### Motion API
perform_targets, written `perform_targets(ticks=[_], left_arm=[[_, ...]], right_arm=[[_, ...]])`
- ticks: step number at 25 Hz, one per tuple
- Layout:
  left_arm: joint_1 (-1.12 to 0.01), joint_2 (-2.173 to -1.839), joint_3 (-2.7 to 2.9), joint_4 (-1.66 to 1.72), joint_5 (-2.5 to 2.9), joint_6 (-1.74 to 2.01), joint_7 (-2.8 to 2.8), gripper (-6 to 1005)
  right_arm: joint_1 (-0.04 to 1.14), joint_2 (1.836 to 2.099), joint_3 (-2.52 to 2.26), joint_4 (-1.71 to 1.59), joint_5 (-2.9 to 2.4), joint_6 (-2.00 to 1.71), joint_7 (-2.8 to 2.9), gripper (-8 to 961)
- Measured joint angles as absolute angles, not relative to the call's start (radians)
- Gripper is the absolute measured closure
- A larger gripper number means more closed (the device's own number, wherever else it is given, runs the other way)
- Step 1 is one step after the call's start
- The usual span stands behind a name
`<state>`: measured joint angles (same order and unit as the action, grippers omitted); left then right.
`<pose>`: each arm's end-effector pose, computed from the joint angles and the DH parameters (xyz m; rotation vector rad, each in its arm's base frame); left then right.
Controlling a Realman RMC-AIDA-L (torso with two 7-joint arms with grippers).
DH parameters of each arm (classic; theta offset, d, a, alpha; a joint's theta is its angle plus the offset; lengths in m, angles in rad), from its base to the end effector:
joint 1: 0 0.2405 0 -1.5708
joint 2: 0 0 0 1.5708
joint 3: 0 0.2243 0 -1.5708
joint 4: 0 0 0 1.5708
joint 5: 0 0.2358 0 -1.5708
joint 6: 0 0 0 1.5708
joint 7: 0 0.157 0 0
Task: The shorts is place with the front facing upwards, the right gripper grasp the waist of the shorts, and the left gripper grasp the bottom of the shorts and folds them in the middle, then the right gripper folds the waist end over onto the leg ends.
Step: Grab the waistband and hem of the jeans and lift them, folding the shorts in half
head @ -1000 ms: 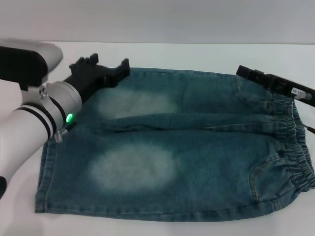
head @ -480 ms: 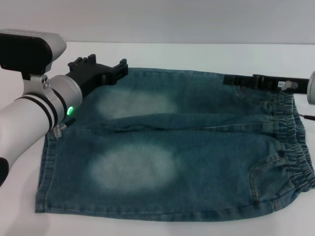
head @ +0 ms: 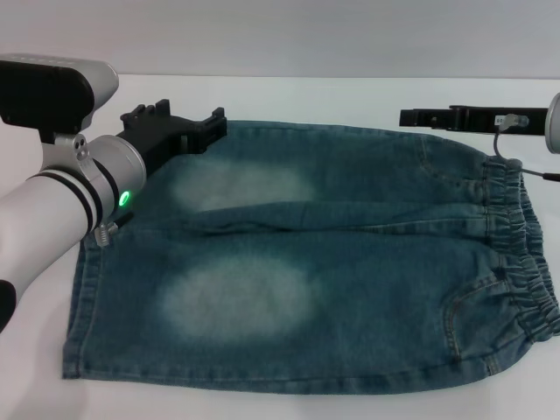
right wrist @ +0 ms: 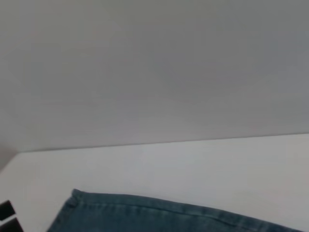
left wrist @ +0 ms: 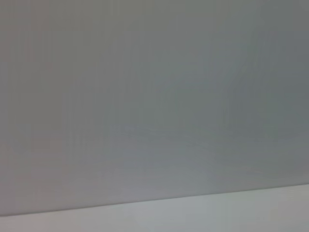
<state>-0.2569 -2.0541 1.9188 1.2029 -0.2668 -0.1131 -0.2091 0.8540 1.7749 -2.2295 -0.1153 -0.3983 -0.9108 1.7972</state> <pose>-0.1839 0.3960 -0.0491 -1.9497 -0.8686 -0.4519 0.2623 0.4389 0.0026 -2.2401 1.3722 0.5386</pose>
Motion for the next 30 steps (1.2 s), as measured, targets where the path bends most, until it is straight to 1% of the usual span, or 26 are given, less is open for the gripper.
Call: perform_targets(ticks=[13, 17, 20, 23, 24, 26, 28, 29, 30], left_arm=[[-0.273, -2.056, 1.908, 1.181, -0.267, -0.115, -0.182, 184], [-0.286, -2.057, 1.906, 1.154, -0.267, -0.114, -0.181, 184], [-0.298, -2.057, 1.906, 1.131, -0.267, -0.112, -0.181, 185], [-0.301, -2.057, 1.907, 1.126, -0.267, -0.111, -0.181, 185], [-0.301, -2.057, 1.906, 1.125, -0.267, -0.11, -0.181, 186], [-0.297, -2.057, 1.907, 1.128, -0.267, -0.108, -0.181, 186], [-0.294, -2.055, 1.906, 1.132, -0.267, -0.105, -0.181, 186], [-0.293, -2.054, 1.906, 1.134, -0.267, -0.105, -0.18, 186], [-0.292, -2.053, 1.905, 1.135, -0.267, -0.105, -0.179, 187]], right_arm=[[0.87, 1.772, -2.221, -0.233, -0.652, -0.897, 1.99, 169], [0.858, 1.759, -2.199, -0.322, -0.749, -0.897, 2.059, 169], [0.832, 1.751, -2.117, -0.44, -0.937, -0.872, 2.162, 169], [0.763, 1.756, -1.971, -0.613, -1.242, -0.847, 2.324, 169], [0.732, 1.764, -1.921, -0.676, -1.36, -0.845, 2.392, 169], [0.644, 1.798, -1.79, -0.854, -1.655, -0.86, 2.56, 169], [0.561, 1.86, -1.662, -1.012, -1.933, -0.909, 2.688, 169], [0.487, 1.947, -1.525, -1.143, -2.156, -0.983, 2.759, 169], [0.487, 1.947, -1.525, -1.143, -2.156, -0.983, 2.759, 169]])
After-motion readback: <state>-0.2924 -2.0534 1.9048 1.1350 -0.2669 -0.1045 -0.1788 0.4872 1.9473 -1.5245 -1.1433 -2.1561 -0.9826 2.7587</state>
